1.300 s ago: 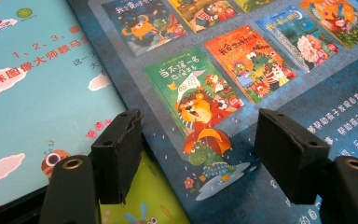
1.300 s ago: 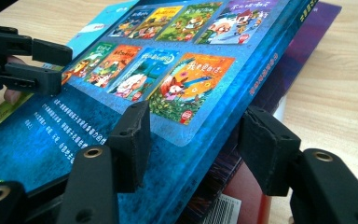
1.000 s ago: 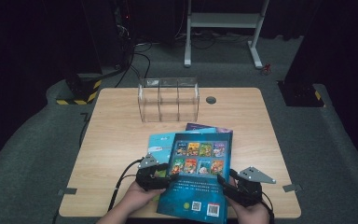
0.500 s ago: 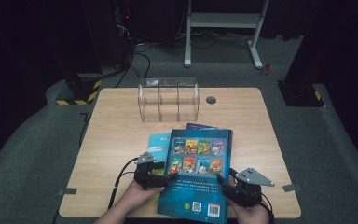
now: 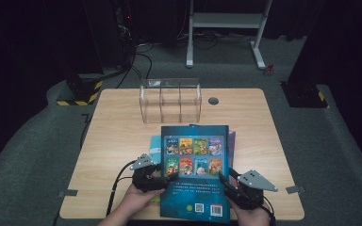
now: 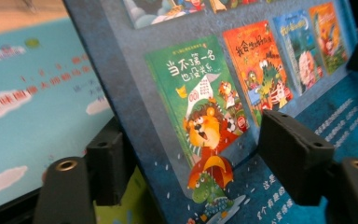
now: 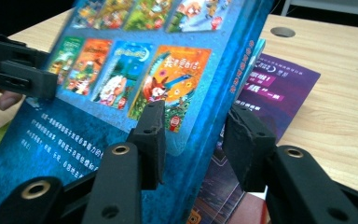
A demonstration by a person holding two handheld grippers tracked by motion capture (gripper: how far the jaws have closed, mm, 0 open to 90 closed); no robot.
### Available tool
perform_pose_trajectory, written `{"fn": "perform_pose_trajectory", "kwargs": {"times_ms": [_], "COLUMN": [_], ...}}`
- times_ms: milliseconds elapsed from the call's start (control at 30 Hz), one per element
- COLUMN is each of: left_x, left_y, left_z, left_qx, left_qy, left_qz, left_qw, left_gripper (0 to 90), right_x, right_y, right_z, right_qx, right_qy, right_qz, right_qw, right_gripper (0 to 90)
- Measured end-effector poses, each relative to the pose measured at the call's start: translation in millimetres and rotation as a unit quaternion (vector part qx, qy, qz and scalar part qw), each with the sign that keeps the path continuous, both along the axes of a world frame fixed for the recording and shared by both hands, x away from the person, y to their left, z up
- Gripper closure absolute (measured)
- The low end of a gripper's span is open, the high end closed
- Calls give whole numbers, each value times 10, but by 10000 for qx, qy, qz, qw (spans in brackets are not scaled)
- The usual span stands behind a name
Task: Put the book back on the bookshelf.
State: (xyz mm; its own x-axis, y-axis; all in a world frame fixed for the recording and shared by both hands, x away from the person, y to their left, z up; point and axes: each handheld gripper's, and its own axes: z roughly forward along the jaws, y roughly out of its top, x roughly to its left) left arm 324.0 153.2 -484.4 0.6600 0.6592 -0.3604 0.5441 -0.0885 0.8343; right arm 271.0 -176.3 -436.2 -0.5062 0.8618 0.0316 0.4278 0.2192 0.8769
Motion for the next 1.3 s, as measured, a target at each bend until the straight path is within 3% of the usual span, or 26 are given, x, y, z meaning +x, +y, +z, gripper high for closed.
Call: {"fn": "perform_pose_trajectory", "kwargs": {"times_ms": [133, 500, 800, 1300], "left_x": [-16, -115, -157, -264], "left_y": [20, 53, 88, 103], "left_z": [20, 115, 166, 262], "left_qx": [-83, -177, -247, -429], "left_qy": [-50, -506, -696, -1165], "left_qz": [46, 172, 200, 301], "left_qw": [9999, 9984, 9971, 9918], "left_gripper": [345, 399, 429, 470], "right_x": [-6, -60, -83, -168], "right_y": [4, -3, 1, -4], "right_z": [21, 106, 155, 251], "right_qx": [41, 189, 230, 341], "right_qy": [-59, -340, -474, -772], "right_qz": [-16, -61, -63, -110], "right_qw": [10000, 9992, 9986, 9964], "right_gripper": [613, 651, 663, 684]}}
